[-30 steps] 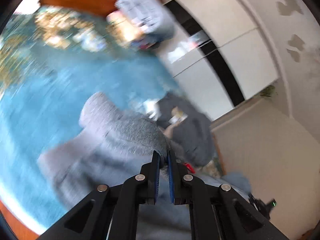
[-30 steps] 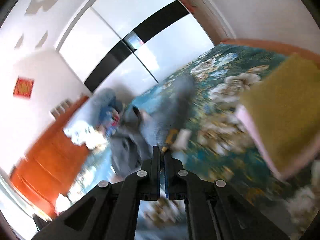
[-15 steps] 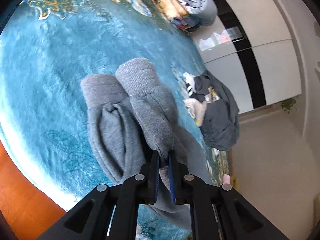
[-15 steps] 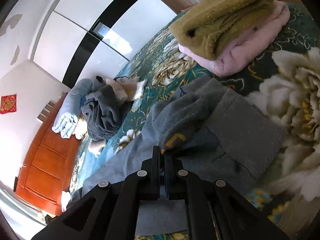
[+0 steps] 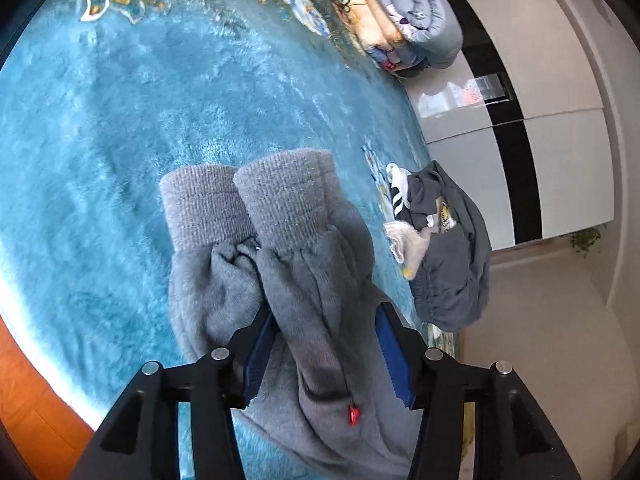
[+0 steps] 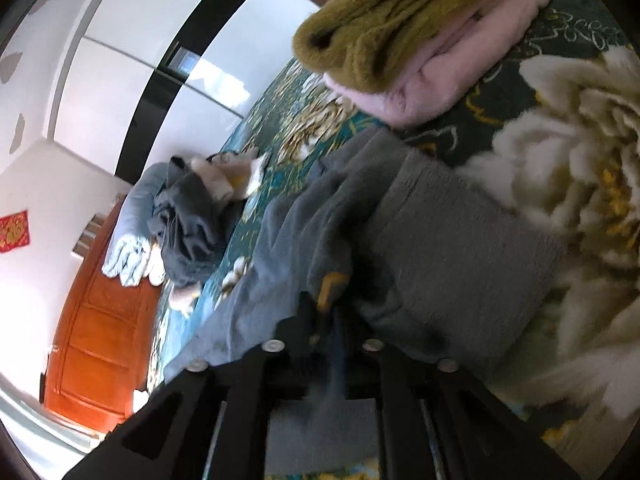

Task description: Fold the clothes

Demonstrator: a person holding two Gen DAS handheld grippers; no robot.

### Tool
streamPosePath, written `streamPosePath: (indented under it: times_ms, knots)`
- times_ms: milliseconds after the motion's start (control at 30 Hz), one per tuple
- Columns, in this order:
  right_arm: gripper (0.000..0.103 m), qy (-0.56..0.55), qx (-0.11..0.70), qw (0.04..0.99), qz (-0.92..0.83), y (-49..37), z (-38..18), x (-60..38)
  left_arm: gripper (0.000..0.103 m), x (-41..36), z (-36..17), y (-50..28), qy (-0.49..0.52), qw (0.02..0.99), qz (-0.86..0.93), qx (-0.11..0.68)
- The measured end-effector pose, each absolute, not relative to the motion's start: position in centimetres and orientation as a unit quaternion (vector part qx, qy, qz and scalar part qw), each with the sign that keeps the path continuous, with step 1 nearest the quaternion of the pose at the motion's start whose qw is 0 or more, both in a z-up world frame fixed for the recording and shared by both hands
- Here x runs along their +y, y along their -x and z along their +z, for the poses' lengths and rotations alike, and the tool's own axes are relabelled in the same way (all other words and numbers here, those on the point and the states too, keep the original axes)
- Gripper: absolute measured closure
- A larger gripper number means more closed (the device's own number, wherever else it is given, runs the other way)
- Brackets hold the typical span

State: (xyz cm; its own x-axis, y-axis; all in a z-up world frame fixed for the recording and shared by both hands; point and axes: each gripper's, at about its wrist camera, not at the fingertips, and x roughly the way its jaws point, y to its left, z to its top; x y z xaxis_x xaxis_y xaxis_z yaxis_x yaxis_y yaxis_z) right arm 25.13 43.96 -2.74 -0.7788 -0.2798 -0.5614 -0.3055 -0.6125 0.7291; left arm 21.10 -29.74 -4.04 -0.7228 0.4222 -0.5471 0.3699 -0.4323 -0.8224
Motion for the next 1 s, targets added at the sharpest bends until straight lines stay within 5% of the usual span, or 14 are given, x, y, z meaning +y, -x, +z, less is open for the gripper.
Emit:
streamPosePath:
  times_ms: [267, 400, 500, 800, 1000]
  knots:
    - [0.080, 0.310, 0.495, 0.002, 0.812, -23.2, -2.8, 46.3, 0.055, -29.2, -4.3, -19.0, 0.404, -0.004, 0.751, -0.521]
    - [0.081, 0.309, 0.506, 0.012, 0.805, -22.8, -2.5, 46.5, 0.081, -29.2, -3.7, -18.7, 0.425, -0.030, 0.751, -0.505]
    - [0.096, 0.315, 0.487, 0.028, 0.814, -22.3, -1.4, 46.4, 0.086, -29.1, -3.1, -18.1, 0.440, -0.042, 0.747, -0.497]
    - [0.098, 0.197, 0.365, 0.006, 0.910, -27.7, 8.7, 44.0, 0.089, -28.5, 3.8, -20.0, 0.346, 0.061, 0.808, -0.473]
    - [0.098, 0.257, 0.426, 0.043, 0.867, -33.5, 0.3, 44.8, 0.089, -30.4, -3.4, -22.5, 0.410, -0.005, 0.768, -0.493]
